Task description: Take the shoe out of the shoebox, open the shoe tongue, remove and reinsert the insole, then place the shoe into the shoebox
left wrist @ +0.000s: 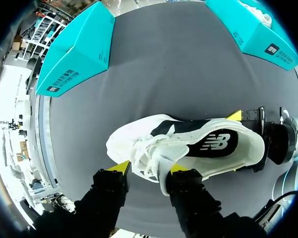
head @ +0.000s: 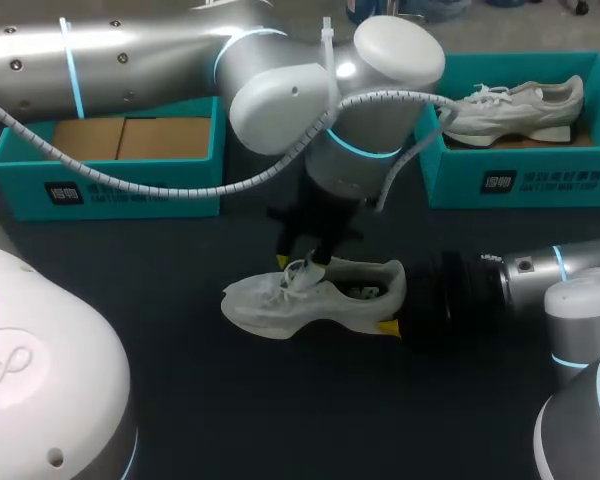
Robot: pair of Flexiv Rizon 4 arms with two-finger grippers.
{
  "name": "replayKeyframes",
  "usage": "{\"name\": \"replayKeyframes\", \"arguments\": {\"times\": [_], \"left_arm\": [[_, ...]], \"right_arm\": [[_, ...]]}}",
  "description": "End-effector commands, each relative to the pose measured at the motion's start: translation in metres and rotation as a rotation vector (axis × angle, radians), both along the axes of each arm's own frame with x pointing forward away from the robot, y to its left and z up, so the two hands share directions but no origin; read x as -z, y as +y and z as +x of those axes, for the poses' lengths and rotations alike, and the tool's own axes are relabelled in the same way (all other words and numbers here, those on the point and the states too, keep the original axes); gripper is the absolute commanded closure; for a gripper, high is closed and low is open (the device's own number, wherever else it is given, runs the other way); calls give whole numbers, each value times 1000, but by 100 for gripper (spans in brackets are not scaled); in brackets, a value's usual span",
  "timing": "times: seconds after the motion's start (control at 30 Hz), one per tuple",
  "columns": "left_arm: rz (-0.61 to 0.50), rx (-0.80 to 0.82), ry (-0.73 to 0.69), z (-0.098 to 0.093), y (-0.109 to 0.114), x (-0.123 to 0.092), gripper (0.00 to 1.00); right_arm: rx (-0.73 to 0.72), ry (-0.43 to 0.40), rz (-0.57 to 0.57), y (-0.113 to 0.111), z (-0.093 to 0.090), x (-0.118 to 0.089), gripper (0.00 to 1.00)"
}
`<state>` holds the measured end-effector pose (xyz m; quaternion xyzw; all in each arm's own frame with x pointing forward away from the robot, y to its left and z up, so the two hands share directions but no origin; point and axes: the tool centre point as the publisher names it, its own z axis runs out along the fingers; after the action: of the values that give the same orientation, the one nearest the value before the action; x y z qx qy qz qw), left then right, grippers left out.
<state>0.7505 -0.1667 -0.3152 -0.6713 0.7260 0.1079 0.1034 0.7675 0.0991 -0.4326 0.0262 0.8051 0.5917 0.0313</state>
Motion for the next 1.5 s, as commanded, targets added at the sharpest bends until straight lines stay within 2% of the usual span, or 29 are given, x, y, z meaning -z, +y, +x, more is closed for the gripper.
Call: {"name": "replayKeyframes", "arguments": {"times": [0.03,0.33,0.43,0.83,1.0,1.1,1.2,1.27,1.37,1.5], "left_arm": [[-4,7,8,1,0,2,100],[-19,20,26,6,16,-5,100],[-98,39,66,7,25,-6,100],[-186,4,139,8,53,8,100],[-242,32,177,5,58,10,74],[-272,52,203,3,59,11,63],[-282,52,223,2,61,14,59],[-291,47,233,1,63,14,67],[-301,50,236,1,65,13,100],[-317,62,234,1,67,11,100]], "right_arm": [[1,0,-3,3,1,5,100],[1,0,-3,3,1,5,100],[1,0,-3,3,1,5,100],[1,0,-3,3,1,5,100],[1,0,-3,3,1,5,100],[1,0,-3,3,1,5,100],[1,0,-3,3,1,5,100],[1,0,-3,3,1,5,100],[1,0,-3,3,1,5,100],[1,0,-3,3,1,5,100]]}}
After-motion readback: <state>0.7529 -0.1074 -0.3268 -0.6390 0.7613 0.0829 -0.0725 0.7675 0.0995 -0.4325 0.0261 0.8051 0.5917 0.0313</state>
